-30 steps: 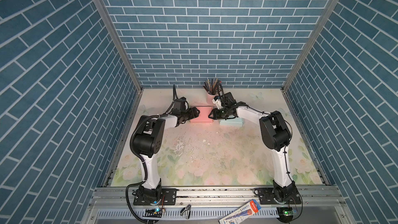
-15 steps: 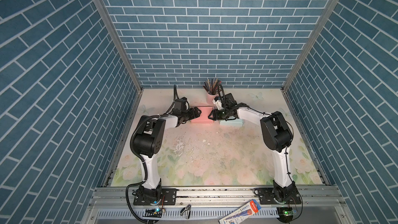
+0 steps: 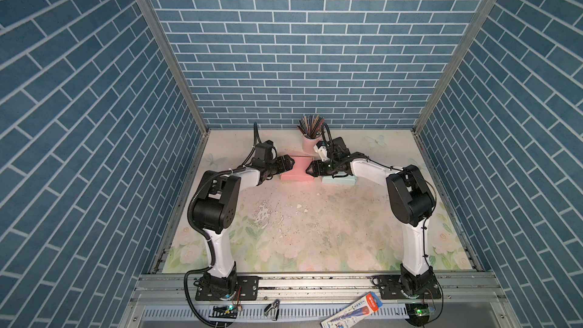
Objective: Fold the paper box
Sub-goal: 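Press both grippers against the pink box's sides, aligning it next to the light-blue box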
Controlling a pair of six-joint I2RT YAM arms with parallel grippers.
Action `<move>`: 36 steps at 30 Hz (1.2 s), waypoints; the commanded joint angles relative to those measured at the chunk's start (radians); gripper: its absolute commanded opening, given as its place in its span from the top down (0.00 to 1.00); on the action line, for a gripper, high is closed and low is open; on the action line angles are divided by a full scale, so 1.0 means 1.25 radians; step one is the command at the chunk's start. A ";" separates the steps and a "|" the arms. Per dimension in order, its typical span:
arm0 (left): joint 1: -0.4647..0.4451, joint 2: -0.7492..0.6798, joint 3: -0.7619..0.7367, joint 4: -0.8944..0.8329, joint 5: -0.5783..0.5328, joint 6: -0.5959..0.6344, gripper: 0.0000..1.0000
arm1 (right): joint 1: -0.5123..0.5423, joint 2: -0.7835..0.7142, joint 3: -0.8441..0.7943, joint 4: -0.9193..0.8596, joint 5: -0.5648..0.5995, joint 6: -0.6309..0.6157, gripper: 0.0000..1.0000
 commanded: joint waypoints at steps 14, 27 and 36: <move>0.008 -0.065 0.010 -0.065 -0.048 0.024 0.12 | -0.003 -0.136 -0.058 0.015 0.028 0.001 0.34; -0.003 -0.027 0.041 -0.060 -0.022 0.021 0.12 | -0.006 -0.187 -0.102 0.008 0.043 -0.010 0.34; -0.022 0.009 0.080 -0.067 -0.024 0.023 0.12 | -0.014 -0.197 -0.120 0.009 0.051 -0.013 0.34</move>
